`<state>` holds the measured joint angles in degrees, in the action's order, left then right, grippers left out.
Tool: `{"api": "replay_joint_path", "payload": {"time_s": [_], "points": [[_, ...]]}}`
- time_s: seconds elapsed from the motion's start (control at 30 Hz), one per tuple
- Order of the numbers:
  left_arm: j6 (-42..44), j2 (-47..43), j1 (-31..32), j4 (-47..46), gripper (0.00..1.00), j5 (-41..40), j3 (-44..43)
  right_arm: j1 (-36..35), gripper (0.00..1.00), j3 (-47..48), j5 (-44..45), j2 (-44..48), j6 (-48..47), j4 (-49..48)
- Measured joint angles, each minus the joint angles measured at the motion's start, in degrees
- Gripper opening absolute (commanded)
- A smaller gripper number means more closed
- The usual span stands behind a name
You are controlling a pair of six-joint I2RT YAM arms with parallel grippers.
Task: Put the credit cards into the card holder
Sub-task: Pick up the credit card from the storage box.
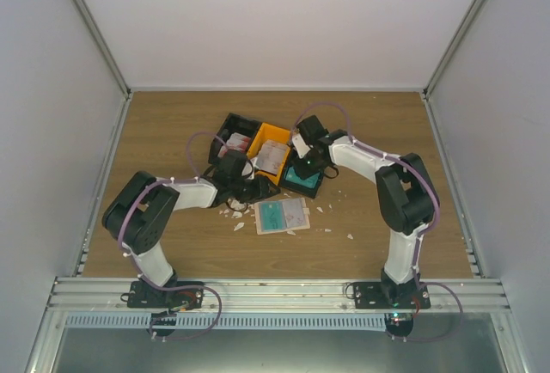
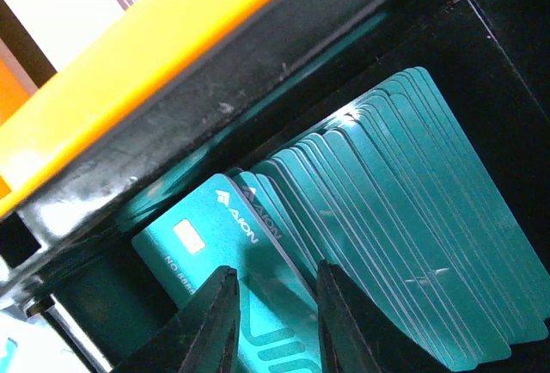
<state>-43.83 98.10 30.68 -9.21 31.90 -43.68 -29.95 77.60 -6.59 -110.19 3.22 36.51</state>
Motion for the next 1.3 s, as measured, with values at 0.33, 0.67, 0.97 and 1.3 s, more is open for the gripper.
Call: {"api": "replay_joint_path", "payload": {"time_s": [0.33,0.67,0.97,1.3], "points": [[-0.6,2.8,0.5,-0.6,0.38,0.0,-2.6,-0.1,0.27,-2.8,-3.8,2.6,0.0,0.1],[-0.6,4.9,0.9,-0.3,0.37,0.4,-3.8,-1.2,0.26,-4.3,-4.7,5.5,0.3,1.1],[-0.6,5.5,1.1,-0.4,0.37,0.9,-4.2,-3.8,0.26,-4.3,-4.9,6.3,1.7,3.6],[-0.6,5.5,1.1,-0.4,0.37,1.2,-4.3,-4.5,0.32,-4.5,-5.8,7.0,2.3,5.0]]}}
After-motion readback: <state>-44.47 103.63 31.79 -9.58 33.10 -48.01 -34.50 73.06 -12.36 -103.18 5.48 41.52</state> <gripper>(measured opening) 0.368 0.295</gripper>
